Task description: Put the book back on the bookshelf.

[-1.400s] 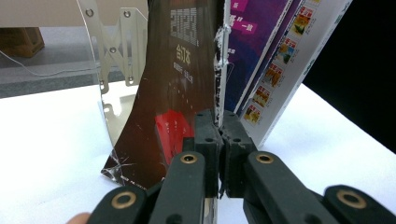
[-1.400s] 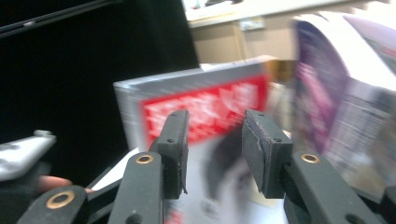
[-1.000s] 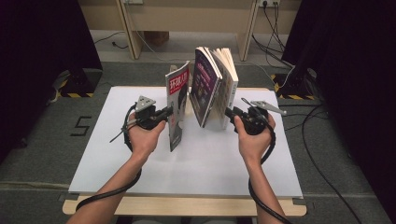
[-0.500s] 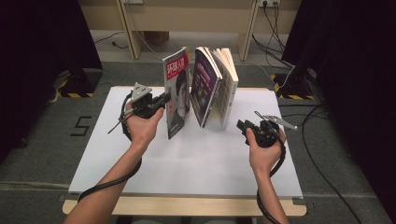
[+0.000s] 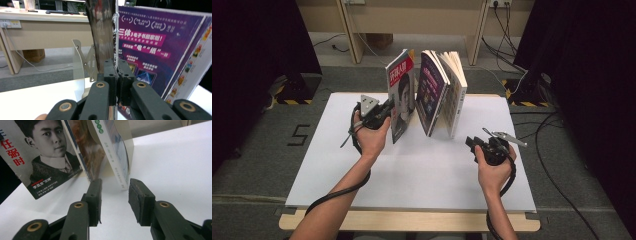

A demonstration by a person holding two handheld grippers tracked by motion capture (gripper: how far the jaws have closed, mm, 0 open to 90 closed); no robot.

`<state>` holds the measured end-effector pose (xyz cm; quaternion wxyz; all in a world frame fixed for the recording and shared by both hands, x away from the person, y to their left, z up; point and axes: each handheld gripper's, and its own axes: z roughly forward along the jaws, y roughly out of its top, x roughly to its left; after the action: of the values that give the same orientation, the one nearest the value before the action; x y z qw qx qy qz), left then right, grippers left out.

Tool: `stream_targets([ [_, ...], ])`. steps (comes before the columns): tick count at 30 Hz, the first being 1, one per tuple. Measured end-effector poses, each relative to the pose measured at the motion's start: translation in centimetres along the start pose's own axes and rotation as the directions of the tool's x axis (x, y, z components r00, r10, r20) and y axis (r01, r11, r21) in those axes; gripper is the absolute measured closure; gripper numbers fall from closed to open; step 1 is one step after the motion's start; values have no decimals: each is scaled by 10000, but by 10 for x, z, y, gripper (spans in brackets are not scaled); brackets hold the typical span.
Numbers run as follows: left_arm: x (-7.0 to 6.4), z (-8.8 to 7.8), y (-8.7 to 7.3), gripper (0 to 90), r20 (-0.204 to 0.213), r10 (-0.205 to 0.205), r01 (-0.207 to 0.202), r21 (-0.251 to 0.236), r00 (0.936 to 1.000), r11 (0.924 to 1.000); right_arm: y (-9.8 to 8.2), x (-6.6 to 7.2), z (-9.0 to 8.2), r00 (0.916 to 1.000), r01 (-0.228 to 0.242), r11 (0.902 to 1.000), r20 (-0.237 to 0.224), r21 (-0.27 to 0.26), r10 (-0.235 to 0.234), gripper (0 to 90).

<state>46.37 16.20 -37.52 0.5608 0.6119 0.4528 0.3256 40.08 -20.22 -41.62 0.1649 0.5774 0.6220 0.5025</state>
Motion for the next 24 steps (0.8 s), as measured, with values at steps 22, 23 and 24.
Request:
stream_targets([
  [22,7,1,-18,840,56,-168,162,854,9998,9962,-22,-10,5,9995,-91,9985,315,531,74,618],
  [23,7,1,-18,834,56,-168,162,854,9998,9962,-22,-10,5,9995,-87,9986,302,531,71,618],
  [24,8,2,-17,823,77,-227,219,896,9997,9957,-22,-10,5,9995,-70,9985,318,550,53,618],
])
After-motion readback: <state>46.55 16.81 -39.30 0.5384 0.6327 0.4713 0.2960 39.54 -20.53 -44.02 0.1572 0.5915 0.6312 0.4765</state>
